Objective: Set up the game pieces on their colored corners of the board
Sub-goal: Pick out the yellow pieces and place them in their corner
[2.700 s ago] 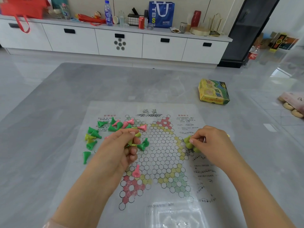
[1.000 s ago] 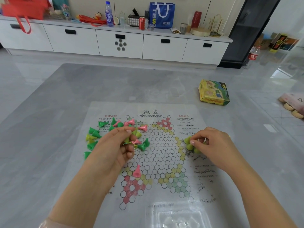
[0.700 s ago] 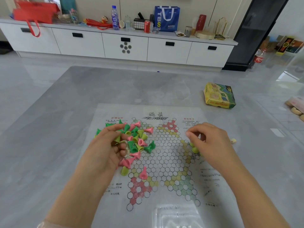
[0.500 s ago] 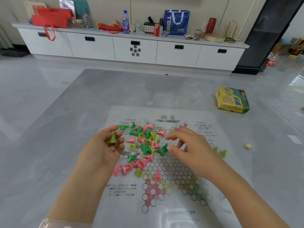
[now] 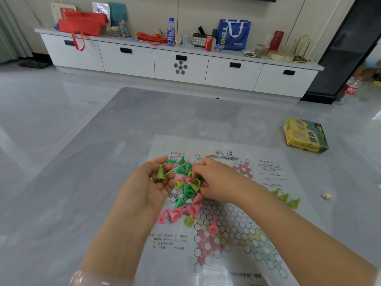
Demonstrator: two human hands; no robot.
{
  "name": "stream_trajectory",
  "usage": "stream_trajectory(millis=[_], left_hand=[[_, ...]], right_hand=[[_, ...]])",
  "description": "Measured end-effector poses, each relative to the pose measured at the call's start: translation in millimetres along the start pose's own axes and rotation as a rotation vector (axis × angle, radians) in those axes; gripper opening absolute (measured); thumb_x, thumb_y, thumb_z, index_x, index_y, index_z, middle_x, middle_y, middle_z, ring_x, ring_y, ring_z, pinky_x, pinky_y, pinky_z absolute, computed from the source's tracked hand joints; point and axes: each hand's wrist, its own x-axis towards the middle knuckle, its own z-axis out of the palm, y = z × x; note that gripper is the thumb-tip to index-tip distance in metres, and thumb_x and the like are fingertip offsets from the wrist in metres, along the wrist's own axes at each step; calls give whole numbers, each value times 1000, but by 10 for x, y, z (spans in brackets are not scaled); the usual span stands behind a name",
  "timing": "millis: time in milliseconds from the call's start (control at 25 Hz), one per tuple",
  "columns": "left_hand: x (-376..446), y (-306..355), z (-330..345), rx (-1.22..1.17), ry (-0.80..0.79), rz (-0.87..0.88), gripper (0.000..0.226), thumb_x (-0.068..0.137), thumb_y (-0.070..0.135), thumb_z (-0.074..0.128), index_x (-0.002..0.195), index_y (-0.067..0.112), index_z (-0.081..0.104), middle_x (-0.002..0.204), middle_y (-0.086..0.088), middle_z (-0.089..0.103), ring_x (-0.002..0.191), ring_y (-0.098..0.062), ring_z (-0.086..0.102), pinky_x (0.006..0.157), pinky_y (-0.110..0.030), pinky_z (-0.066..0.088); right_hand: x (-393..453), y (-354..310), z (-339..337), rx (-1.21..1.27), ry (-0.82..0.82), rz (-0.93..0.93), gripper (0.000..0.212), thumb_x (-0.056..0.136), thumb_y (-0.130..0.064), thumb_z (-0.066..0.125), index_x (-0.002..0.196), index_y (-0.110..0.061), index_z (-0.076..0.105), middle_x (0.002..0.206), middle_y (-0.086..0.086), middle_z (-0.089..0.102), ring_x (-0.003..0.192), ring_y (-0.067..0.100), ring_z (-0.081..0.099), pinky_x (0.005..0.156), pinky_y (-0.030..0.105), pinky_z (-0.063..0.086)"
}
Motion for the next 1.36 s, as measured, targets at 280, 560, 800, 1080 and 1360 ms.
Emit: stream_trajectory(millis=[280,560,800,1080,1360], left_hand=[[-19,16,11,-25,1,-2,23,90,3,35,83,6,57,69,-6,56,60,-15,50,45,-18,48],[-26,29,3,-49,1,-9,23,89,2,36,83,6,57,70,-7,56,60,-16,50,44,-16,48],[-24,21,7,-44,-4,-8,23,89,2,36,84,6,57,71,-6,56,61,-16,50,45,-18,49],[-32,20,13,-58,-11,-6,22,89,1,36,83,4,58,71,-8,56,63,-17,51,55,-21,50],[-117,-156,117,-50,-287,-161,23,88,6,46,102,-8,59,104,-27,66,93,-29,65,81,-36,57]], right_hand=[[29,-19,-15,217,68,46,19,83,-21,60,101,-17,57,94,-4,46,85,13,46,61,17,35],[-73,36,-38,340,55,75,36,83,-17,63,117,-25,52,98,-6,52,79,4,50,66,16,41],[-100,13,-104,307,-43,64,42,84,-10,59,121,-26,48,100,-6,50,88,12,52,76,24,46],[-123,-10,-94,309,93,76,32,85,-11,58,115,-21,53,94,-5,56,84,12,56,78,26,51],[-489,-175,-345,687,334,-73,19,83,-8,60,94,-22,67,92,-8,66,86,3,62,80,15,51]])
